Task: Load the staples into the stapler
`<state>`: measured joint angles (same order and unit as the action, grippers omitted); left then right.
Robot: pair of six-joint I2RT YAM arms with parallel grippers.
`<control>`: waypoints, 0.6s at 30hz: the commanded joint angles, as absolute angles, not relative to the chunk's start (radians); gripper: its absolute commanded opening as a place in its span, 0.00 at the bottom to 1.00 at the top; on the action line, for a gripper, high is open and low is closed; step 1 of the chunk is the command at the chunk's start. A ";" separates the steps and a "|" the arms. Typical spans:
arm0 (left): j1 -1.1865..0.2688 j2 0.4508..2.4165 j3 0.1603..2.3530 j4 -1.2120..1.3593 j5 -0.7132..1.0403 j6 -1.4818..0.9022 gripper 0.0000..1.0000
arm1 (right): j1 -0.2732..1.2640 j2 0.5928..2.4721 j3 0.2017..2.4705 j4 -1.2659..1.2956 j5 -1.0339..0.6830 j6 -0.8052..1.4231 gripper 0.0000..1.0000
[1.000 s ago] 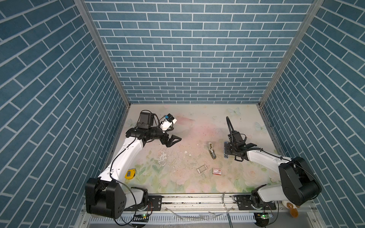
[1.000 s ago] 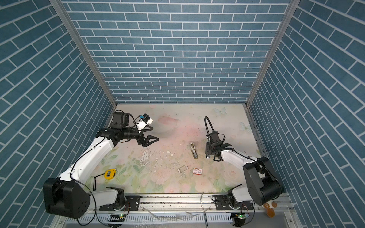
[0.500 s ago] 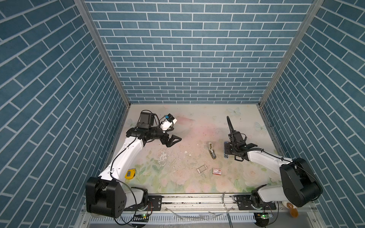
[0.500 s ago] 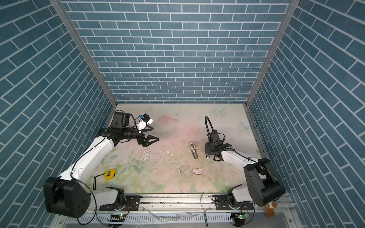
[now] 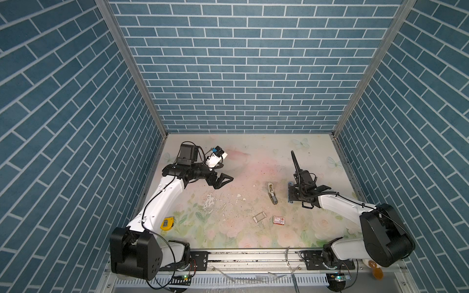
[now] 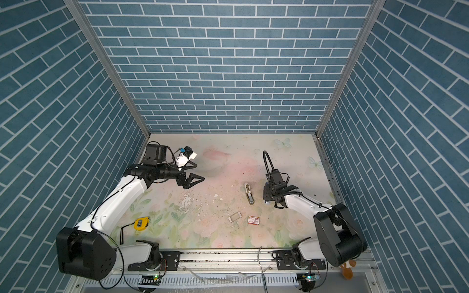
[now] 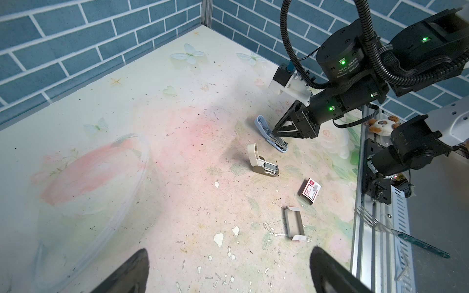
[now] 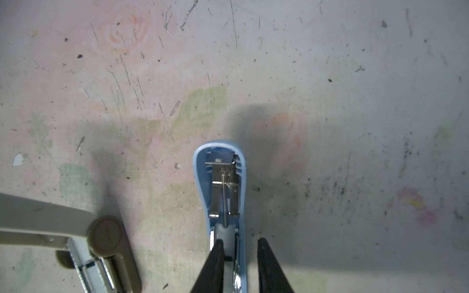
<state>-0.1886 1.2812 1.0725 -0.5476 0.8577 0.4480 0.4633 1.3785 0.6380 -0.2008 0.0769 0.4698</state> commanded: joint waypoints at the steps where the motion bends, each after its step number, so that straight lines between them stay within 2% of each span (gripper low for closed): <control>1: -0.196 1.275 1.063 -0.546 0.871 0.446 1.00 | 0.459 1.360 0.623 -0.225 0.069 0.447 0.24; 18: -0.198 1.274 1.060 -0.546 0.867 0.446 0.99 | 0.459 1.355 0.627 -0.235 0.071 0.436 0.24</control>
